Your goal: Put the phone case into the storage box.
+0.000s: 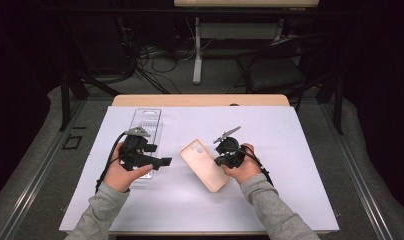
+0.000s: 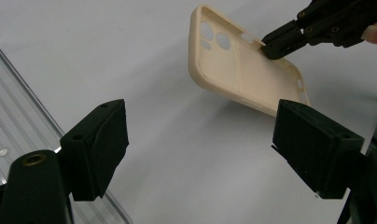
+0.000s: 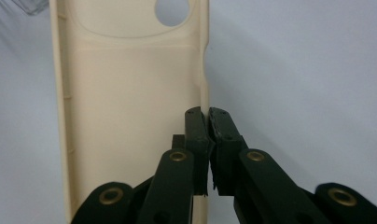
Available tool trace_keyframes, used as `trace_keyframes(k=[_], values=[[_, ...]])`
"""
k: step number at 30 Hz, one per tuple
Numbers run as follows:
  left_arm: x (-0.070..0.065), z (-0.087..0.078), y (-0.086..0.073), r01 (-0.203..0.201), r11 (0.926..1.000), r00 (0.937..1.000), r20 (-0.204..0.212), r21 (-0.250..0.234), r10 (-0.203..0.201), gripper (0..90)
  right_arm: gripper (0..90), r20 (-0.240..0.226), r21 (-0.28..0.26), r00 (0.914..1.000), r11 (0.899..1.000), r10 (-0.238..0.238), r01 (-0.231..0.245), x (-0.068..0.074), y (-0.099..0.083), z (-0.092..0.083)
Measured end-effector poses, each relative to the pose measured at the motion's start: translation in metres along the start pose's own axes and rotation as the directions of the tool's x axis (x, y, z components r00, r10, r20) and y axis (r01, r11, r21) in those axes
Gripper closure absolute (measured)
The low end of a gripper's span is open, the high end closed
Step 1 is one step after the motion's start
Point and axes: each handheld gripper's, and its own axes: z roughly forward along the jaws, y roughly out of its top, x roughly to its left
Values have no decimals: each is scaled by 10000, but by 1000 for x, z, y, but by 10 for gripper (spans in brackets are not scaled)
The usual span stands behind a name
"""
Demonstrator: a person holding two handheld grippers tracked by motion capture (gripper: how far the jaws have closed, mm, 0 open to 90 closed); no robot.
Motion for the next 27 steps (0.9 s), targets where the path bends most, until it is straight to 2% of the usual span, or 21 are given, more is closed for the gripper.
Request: trace_keyframes(k=[2, 8, 10, 11, 17, 23, 24, 27], values=[[-1, 1, 0, -31, 10000, 10000, 40, 13, 31, 195, 876, -51, -253, 9998, 9995, 170, -171, 1, -2, -1], [-4, 7, -1, 8, 9999, 9997, 261, -117, -5, 196, 876, 156, -741, 9998, 9972, 88, -76, 2, -4, -3], [-5, 8, -1, 6, 9999, 9996, 266, -130, -2, 196, 875, 116, -941, 9997, 9953, 218, -206, 3, -5, -5], [-6, 9, -1, 16, 9999, 9996, 276, -153, -12, 208, 876, 31, -1123, 9994, 9931, 356, -351, 4, -5, -6], [-6, 11, -3, 209, 9992, 9989, 420, -343, -194, 220, 876, 54, -1570, 9989, 9865, 472, -458, 6, -6, -8], [-6, 12, -3, 406, 9976, 9979, 531, -555, -376, 220, 876, 24, -2157, 9980, 9745, 633, -613, 7, -8, -8], [-6, 12, -3, 437, 9975, 9976, 570, -557, -405, 226, 876, 57, -2344, 9979, 9702, 650, -618, 7, -9, -8], [-6, 13, -4, 457, 9973, 9973, 601, -571, -422, 245, 876, 80, -2426, 9975, 9679, 695, -655, 8, -9, -9]])
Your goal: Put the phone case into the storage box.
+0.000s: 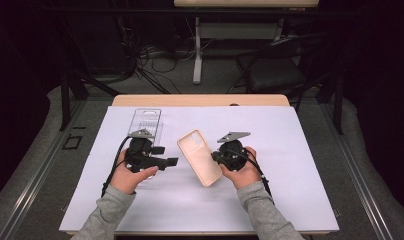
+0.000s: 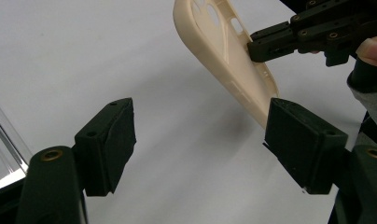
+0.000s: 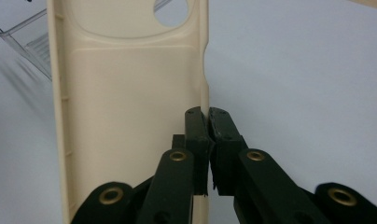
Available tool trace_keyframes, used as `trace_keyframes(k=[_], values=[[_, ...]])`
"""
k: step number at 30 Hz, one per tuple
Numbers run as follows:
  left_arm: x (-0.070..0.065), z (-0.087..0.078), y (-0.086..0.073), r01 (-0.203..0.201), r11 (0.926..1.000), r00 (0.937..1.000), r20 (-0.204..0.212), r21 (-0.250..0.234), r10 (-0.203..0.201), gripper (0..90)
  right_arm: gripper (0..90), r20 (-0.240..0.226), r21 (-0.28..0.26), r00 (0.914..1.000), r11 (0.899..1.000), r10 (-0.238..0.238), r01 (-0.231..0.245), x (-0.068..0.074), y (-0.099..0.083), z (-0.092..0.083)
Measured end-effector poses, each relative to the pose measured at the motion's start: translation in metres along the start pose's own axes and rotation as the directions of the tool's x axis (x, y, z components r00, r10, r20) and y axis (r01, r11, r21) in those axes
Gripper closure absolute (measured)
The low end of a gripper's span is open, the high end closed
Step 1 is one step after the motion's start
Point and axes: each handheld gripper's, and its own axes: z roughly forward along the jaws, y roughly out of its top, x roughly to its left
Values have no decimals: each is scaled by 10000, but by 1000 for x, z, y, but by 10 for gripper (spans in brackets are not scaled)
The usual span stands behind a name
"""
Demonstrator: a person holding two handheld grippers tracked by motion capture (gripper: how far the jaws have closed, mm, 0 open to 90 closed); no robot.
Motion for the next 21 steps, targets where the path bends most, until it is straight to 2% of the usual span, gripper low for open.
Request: trace_keyframes(k=[6, 9, 21], values=[[2, 2, -2, 375, 9993, 9989, 276, 19, -376, 274, 876, 94, -453, 9999, 9989, 89, -85, 2, -3, -2], [1, 3, -3, 397, 9992, 9984, 397, 36, -398, 316, 876, 124, -575, 9998, 9983, 138, -130, 4, -5, -2], [-1, 5, -5, 497, 9988, 9984, 278, -41, -496, 379, 875, 234, -894, 9995, 9958, 211, -190, 7, -7, -2]])
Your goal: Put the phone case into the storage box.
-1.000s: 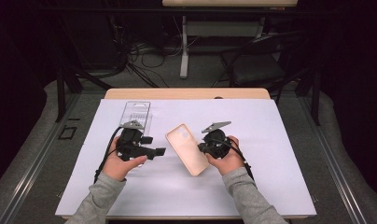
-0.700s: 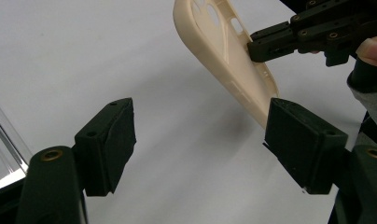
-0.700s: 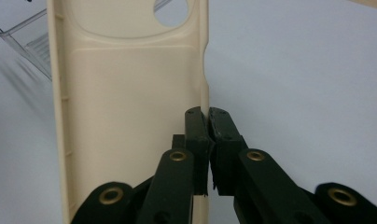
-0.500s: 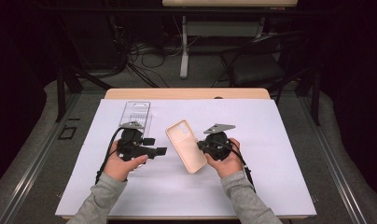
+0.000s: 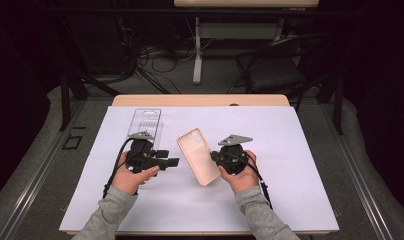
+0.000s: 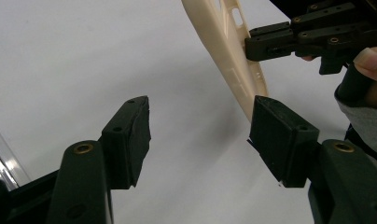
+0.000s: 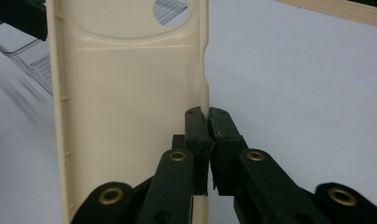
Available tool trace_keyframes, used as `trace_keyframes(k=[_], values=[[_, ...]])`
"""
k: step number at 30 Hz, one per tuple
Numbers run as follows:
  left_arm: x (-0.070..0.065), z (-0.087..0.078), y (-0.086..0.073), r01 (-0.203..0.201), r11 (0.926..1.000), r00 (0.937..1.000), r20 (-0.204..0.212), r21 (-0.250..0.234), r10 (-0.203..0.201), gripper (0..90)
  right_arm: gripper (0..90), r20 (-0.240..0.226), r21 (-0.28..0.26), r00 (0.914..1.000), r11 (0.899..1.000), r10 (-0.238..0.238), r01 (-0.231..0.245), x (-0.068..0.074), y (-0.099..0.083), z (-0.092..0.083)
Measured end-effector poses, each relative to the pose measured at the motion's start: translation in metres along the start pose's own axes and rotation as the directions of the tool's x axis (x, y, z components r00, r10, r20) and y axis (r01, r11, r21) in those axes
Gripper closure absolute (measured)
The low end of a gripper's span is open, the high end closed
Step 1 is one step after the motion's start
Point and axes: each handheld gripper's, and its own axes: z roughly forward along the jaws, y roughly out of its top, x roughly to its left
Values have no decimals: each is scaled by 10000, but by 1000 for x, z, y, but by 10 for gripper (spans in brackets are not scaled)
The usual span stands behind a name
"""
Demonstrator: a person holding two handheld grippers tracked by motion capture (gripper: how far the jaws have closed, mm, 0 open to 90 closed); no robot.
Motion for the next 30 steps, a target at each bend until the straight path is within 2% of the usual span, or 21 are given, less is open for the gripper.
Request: trace_keyframes(k=[5, 10, 12, 20, 25, 30], values=[[-1, 2, -1, 6, 10000, 10000, 34, -52, -6, 399, 876, 19, -139, 10000, 9999, 17, -17, 1, -1, 0], [-4, 7, -3, 160, 9999, 9998, 141, 23, -160, 399, 875, 24, -228, 10000, 9997, 14, -14, 2, -1, 0], [-6, 8, -4, 340, 9994, 9992, 192, 27, -340, 399, 876, 19, -236, 10000, 9997, 2, -2, 3, -1, 0], [-7, 12, -6, 765, 9965, 9946, 734, -349, -738, 444, 875, -17, -252, 10000, 9997, 53, -53, 6, -3, 1], [-9, 15, -7, 712, 9968, 9932, 952, -371, -674, 493, 875, -47, -313, 10000, 9995, 49, -51, 7, -3, 2], [-10, 19, -8, 743, 9970, 9913, 1103, -236, -713, 501, 875, -88, -346, 10000, 9994, 15, -18, 9, -3, 2]])
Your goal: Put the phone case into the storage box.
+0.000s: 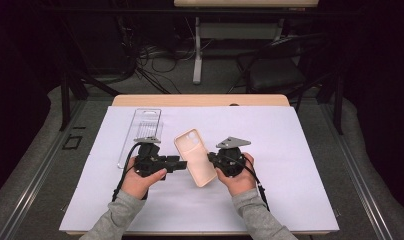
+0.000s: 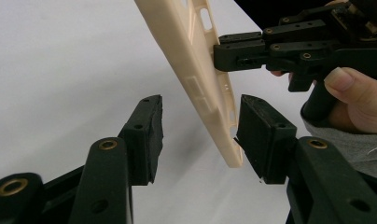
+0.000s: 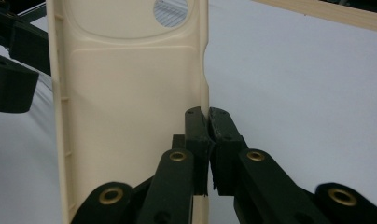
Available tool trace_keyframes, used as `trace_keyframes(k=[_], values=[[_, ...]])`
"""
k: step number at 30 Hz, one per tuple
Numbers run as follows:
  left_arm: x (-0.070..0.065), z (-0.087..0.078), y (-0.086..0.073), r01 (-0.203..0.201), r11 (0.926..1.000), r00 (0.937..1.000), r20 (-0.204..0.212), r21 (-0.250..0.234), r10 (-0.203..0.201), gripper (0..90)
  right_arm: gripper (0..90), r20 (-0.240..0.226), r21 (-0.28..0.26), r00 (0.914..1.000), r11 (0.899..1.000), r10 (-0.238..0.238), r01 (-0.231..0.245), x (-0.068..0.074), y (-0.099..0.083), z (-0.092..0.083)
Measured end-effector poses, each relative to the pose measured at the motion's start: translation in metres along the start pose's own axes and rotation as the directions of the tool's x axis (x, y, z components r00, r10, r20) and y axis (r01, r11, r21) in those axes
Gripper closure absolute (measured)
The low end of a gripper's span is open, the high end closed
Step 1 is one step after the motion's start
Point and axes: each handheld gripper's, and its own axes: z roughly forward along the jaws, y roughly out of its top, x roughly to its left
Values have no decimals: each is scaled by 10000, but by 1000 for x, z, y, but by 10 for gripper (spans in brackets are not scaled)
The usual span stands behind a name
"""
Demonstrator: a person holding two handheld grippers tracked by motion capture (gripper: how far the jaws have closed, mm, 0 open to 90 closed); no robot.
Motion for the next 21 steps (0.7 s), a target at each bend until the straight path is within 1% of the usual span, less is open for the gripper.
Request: trace_keyframes(k=[3, 6, 9, 10, 11, 13, 14, 15, 16, 17, 18, 19, 20, 21], values=[[0, 2, -1, 44, 10000, 10000, 48, 7, -44, 507, 875, -8, -48, 10000, 10000, -33, 33, 1, 0, 0], [0, 3, -1, 226, 9997, 9996, 139, 38, -227, 512, 875, -45, -62, 10000, 10000, -4, 4, 2, 0, 0], [-1, 5, -2, 271, 9996, 9995, 130, -1, -271, 519, 875, -75, -89, 10000, 10000, -11, 11, 3, 0, 0], [-1, 6, -3, 450, 9990, 9988, 176, 21, -450, 524, 875, -86, -83, 10000, 10000, -11, 10, 3, 0, 0], [-1, 6, -3, 450, 9990, 9988, 176, 21, -450, 535, 875, -97, -83, 10000, 10000, 17, -18, 4, 0, 0], [0, 7, -4, 660, 9977, 9973, 312, 128, -664, 540, 875, -101, -93, 9999, 10000, 19, -20, 4, 0, 0], [-1, 8, -5, 702, 9974, 9971, 280, 157, -706, 541, 875, -106, -97, 9999, 10000, 10, -11, 4, 0, 0], [0, 9, -5, 837, 9963, 9959, 327, 219, -844, 543, 875, -115, -105, 9999, 9999, 5, -6, 4, 0, 0], [0, 9, -5, 837, 9963, 9959, 327, 219, -844, 548, 875, -125, -101, 9999, 9999, 31, -32, 4, 0, 0], [0, 9, -5, 926, 9953, 9949, 369, 272, -936, 548, 875, -131, -111, 9999, 9999, 23, -24, 4, 0, 0], [0, 9, -7, 1065, 9941, 9937, 323, 203, -1071, 548, 875, -146, -113, 9999, 9999, 27, -29, 5, 0, 0], [0, 9, -7, 1065, 9941, 9937, 323, 203, -1071, 551, 875, -146, -113, 9999, 9999, 27, -29, 5, 0, 0], [0, 10, -8, 1250, 9920, 9915, 350, 181, -1256, 556, 875, -180, -128, 9998, 9999, -1, -1, 5, -1, 0], [0, 10, -8, 1245, 9921, 9915, 348, 170, -1251, 556, 875, -188, -129, 9998, 9999, 4, -7, 5, -1, 0]])
